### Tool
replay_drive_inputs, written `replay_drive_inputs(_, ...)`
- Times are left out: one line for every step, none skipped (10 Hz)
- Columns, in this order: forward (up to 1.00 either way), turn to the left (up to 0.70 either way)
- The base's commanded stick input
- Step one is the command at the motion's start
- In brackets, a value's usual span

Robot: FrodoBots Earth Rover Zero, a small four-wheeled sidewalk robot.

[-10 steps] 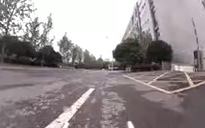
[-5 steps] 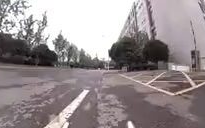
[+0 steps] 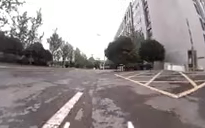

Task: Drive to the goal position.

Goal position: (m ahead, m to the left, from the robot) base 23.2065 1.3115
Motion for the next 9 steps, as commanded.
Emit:
replay_drive_inputs(0.6,0.0)
replay_drive_inputs(0.6,0.0)
replay_drive_inputs(0.6,0.0)
replay_drive_inputs(0.6,0.0)
replay_drive_inputs(0.6,0.0)
replay_drive_inputs(0.6,0.0)
replay_drive_inputs(0.6,0.0)
replay_drive_inputs(0.6,0.0)
replay_drive_inputs(0.6,0.0)
